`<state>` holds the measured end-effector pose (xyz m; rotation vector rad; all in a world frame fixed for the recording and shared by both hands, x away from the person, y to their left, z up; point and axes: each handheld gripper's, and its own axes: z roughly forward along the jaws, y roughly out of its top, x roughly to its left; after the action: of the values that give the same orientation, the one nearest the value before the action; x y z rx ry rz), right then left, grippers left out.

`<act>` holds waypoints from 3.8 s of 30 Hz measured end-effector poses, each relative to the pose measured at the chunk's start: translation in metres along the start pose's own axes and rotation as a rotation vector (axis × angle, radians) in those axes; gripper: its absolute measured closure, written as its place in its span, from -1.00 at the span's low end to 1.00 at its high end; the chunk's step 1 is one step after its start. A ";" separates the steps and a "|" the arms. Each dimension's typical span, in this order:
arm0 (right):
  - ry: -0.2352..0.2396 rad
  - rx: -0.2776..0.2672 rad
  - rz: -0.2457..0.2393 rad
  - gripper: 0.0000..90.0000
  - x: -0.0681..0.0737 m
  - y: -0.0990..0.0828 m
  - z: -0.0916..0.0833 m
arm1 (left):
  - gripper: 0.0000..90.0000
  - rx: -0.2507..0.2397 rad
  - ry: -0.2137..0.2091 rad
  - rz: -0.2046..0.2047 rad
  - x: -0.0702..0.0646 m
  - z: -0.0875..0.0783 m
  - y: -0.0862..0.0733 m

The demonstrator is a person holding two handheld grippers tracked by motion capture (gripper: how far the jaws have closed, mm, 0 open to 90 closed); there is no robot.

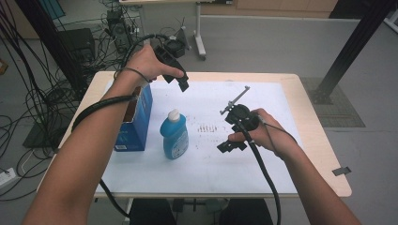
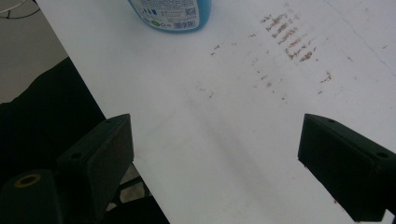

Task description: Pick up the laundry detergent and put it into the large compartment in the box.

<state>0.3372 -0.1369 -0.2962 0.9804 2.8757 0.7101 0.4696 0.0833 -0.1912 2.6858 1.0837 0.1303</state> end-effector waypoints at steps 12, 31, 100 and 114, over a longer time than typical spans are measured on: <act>0.002 -0.001 0.003 -0.79 0.002 0.001 0.003 | -0.66 -0.031 -0.035 0.030 -0.016 -0.017 -0.010; 0.001 0.003 -0.004 -0.78 0.000 0.001 0.007 | -0.67 -0.041 -0.045 0.086 -0.039 -0.028 -0.026; 0.011 0.016 -0.011 -0.77 0.006 -0.003 0.013 | -0.68 0.005 -0.025 -0.011 -0.052 0.057 -0.075; 0.011 0.020 -0.015 -0.77 0.006 -0.003 0.017 | -0.68 0.000 -0.034 -0.023 -0.053 0.070 -0.082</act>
<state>0.3332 -0.1286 -0.3119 0.9584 2.9023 0.6889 0.3884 0.0907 -0.2797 2.6648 1.1045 0.0805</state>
